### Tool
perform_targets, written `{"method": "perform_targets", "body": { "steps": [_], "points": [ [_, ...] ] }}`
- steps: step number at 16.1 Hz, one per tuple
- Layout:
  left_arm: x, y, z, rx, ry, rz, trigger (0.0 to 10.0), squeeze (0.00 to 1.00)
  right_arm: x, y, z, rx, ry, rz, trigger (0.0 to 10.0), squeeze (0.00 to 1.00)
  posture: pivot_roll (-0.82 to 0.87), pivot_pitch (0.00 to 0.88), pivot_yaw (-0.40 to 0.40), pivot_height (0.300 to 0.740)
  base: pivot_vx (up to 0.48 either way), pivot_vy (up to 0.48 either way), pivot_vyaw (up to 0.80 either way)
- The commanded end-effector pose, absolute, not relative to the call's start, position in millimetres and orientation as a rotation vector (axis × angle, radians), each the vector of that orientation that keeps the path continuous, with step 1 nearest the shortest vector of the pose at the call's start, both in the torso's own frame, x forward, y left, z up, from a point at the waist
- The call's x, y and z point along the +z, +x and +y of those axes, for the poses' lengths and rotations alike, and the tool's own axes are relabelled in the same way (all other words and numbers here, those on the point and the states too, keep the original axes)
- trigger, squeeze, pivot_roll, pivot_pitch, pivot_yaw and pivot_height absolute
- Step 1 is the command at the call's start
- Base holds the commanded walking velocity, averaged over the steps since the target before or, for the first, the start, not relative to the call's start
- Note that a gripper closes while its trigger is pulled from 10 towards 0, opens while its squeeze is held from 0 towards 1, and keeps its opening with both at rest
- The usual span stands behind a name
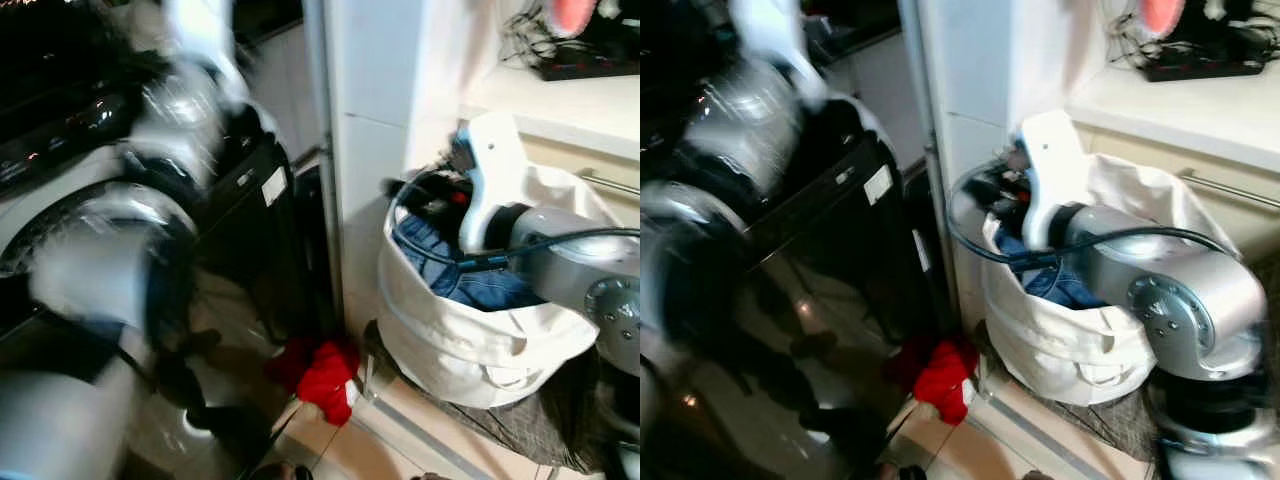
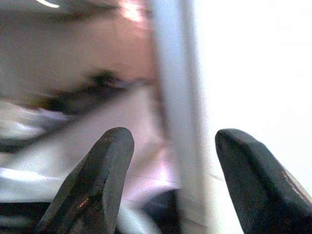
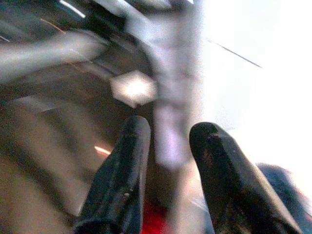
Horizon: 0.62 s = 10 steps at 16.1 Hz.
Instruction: Clothes washing
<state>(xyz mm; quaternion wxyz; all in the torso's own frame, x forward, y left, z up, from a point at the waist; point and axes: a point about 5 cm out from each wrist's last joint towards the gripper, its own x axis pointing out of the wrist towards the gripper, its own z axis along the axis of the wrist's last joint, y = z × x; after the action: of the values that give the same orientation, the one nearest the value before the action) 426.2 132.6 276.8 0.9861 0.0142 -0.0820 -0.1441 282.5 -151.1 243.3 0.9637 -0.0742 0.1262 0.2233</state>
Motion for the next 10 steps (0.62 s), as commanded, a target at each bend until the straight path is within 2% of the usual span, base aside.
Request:
{"method": "perform_targets", "body": {
  "steps": [1,3,4,8,10],
  "points": [
    [247,418,119,-0.475,-0.034,-0.138,10.0,0.0,233,290,-167,0.349,-0.207,0.302,10.0,1.0,-0.18,0.0,0.163,0.74,0.0,0.0,0.0],
    [205,402,109,-0.641,-0.082,-0.093,10.0,0.0,225,301,-187,0.275,-0.184,0.322,10.0,1.0,-0.16,0.0,0.141,0.74,0.0,0.0,0.0],
    [186,394,111,-0.661,-0.087,-0.071,10.0,0.0,219,311,-196,0.244,-0.158,0.33,10.0,1.0,-0.16,0.0,0.133,0.74,0.0,0.0,0.0],
    [163,356,109,-0.826,-0.051,-0.103,10.0,0.0,170,353,-222,0.139,-0.02,0.4,10.0,1.0,-0.09,0.0,0.093,0.74,0.0,0.0,0.0],
    [164,345,111,-0.848,0.025,-0.124,10.0,0.0,153,369,-216,0.168,0.001,0.412,10.0,1.0,-0.04,0.0,0.068,0.74,0.0,0.0,0.0]
  ]
}}
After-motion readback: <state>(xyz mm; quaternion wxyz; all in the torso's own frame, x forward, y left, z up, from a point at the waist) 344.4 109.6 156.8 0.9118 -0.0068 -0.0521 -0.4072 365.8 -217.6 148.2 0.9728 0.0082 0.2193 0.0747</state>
